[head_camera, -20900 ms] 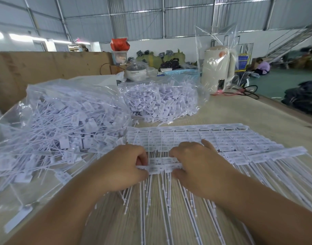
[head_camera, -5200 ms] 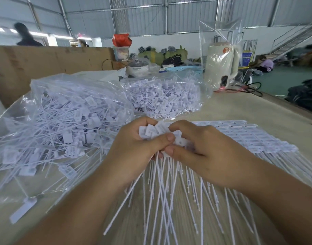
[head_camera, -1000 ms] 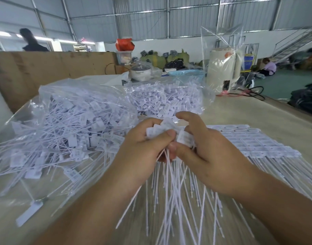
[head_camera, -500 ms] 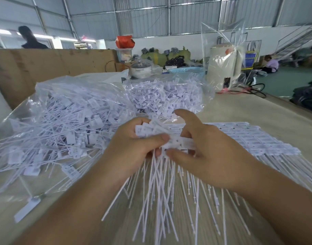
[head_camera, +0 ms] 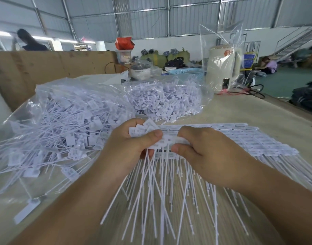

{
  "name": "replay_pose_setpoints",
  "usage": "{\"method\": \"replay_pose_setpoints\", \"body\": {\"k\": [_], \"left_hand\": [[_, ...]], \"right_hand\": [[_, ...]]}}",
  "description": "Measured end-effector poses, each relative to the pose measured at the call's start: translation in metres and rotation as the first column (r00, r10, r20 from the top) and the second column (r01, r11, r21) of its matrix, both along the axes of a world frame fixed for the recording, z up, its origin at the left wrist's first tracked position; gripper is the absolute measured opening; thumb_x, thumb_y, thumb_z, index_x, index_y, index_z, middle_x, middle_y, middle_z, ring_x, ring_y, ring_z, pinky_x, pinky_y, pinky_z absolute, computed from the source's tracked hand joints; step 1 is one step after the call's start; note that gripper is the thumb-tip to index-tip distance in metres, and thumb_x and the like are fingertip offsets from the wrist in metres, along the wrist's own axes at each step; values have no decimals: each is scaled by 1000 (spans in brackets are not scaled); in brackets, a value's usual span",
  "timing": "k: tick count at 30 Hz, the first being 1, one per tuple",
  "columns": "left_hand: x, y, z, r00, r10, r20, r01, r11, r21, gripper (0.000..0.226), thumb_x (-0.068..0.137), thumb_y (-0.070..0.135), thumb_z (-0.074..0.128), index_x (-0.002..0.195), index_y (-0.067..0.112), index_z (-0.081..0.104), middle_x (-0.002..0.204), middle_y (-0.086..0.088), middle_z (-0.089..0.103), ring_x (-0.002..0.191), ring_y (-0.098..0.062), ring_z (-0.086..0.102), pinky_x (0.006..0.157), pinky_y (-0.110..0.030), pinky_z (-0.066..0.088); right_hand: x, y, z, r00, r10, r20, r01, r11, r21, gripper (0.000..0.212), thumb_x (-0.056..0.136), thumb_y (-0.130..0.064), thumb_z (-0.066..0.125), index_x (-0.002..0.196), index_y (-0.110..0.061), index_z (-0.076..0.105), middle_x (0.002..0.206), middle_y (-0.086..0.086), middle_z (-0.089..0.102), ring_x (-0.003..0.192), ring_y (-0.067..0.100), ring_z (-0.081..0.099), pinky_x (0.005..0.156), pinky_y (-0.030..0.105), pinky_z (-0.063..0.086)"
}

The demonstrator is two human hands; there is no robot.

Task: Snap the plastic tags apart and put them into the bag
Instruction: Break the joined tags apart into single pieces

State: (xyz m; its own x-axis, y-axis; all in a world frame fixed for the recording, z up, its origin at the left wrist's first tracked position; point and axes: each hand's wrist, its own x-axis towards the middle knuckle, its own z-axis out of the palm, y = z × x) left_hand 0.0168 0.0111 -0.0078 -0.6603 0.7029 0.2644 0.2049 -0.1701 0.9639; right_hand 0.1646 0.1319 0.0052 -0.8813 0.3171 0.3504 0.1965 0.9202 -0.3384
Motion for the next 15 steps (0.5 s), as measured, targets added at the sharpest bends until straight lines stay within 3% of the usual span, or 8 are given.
{"method": "replay_pose_setpoints", "body": {"k": [4,7,11,15], "left_hand": [[7,1,-2,998,26,59,-29,998,54,17,63,35,79,77,28,74,65,-1,68,51,-13,59,47,-24,48],[13,4,-2,988,33,150,-51,992,118,10,69,30,78,77,26,73,70,-1,70,56,-14,62,49,-24,49],[23,8,-2,959,-7,284,-57,974,218,7,65,25,77,71,24,73,69,-2,71,57,-14,66,48,-24,50],[15,5,0,935,32,352,-122,965,234,3,66,25,76,66,26,73,72,-1,71,55,-12,64,50,-28,53]], "right_hand": [[-3,-5,-1,996,-68,-65,65,997,-38,32,96,-45,44,72,-26,34,65,-7,46,57,13,46,54,32,34],[-6,-10,-1,974,-93,-204,64,988,-143,31,97,-40,46,73,-22,39,58,-5,46,50,13,44,49,30,30],[-10,-18,-4,944,-132,-302,80,981,-178,29,97,-39,46,78,-17,46,56,-3,47,44,11,44,46,28,31],[-8,0,2,829,-298,-473,193,947,-258,36,98,-34,48,66,-20,37,52,-5,42,46,-1,47,38,17,32]]}}
